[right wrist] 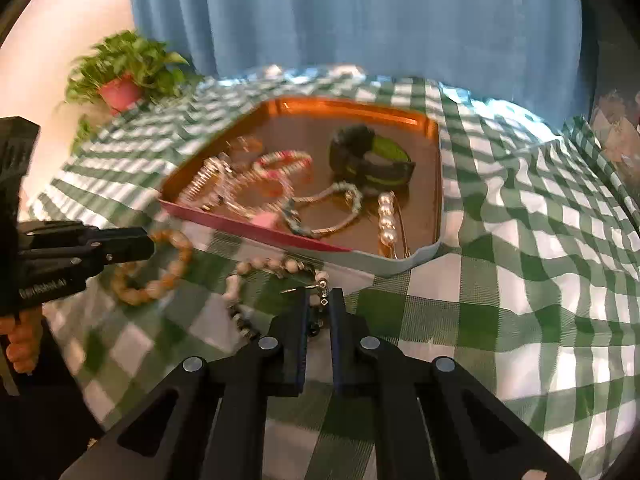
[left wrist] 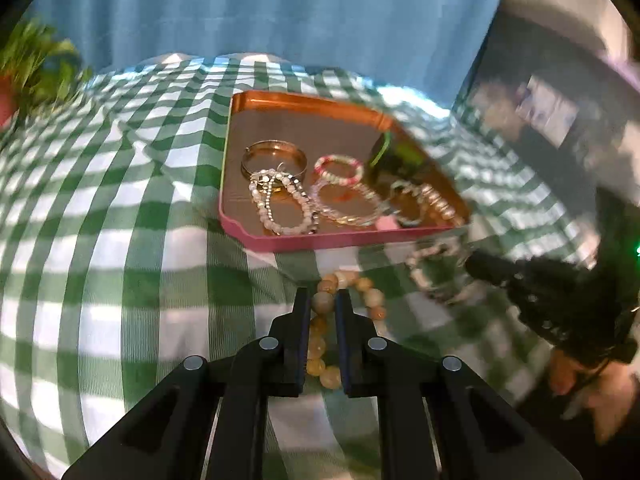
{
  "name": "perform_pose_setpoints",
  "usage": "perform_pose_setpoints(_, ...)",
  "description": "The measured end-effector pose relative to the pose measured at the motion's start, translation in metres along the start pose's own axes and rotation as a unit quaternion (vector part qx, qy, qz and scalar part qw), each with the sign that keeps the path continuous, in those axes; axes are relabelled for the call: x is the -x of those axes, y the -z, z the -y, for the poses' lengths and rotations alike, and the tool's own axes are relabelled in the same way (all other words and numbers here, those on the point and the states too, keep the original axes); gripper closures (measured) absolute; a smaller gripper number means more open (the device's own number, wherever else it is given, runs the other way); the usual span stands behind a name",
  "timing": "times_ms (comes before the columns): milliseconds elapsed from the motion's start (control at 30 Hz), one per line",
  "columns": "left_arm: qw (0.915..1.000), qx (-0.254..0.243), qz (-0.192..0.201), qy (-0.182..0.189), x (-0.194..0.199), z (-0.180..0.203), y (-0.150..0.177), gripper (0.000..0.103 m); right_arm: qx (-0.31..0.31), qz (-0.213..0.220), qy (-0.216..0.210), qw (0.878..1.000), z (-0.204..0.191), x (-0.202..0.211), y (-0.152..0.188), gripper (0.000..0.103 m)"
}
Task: Organize jewelry
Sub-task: 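Lower the left tool onto the wooden bead bracelet while the right tool approaches the black beaded bracelet, then close the left tool on the wooden bead bracelet while the right tool grips the black beaded bracelet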
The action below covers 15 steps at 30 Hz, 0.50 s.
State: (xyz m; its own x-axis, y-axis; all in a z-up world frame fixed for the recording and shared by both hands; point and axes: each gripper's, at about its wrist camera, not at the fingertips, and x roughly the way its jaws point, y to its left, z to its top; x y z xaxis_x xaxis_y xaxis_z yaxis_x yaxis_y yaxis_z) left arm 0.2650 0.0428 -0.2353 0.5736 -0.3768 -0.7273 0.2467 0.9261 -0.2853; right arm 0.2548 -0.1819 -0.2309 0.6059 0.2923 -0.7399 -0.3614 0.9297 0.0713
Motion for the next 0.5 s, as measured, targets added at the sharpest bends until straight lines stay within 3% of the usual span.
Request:
perform_pose_setpoints(133,0.9995,-0.008,-0.017,-0.025,0.001,0.002,0.017,0.09,-0.007,-0.006,-0.017,1.0,-0.004,0.012,0.013,0.103)
perform_pose_setpoints(267,0.9977,-0.037,-0.015,-0.055,-0.003,0.011,0.021,0.088,-0.002,-0.011,0.003,1.0,-0.01,0.012,0.021,0.102)
perform_pose_setpoints(400,0.9968,-0.042,-0.017,-0.067,-0.009,0.012,0.02,0.084,0.0,0.008,0.001,1.0,-0.007,0.009,0.009,0.067)
perform_pose_setpoints(500,0.996,-0.056,-0.01,-0.068,-0.014,0.018,0.02,0.074,-0.009,-0.002,-0.002,1.0,-0.005,-0.005,0.0,0.068)
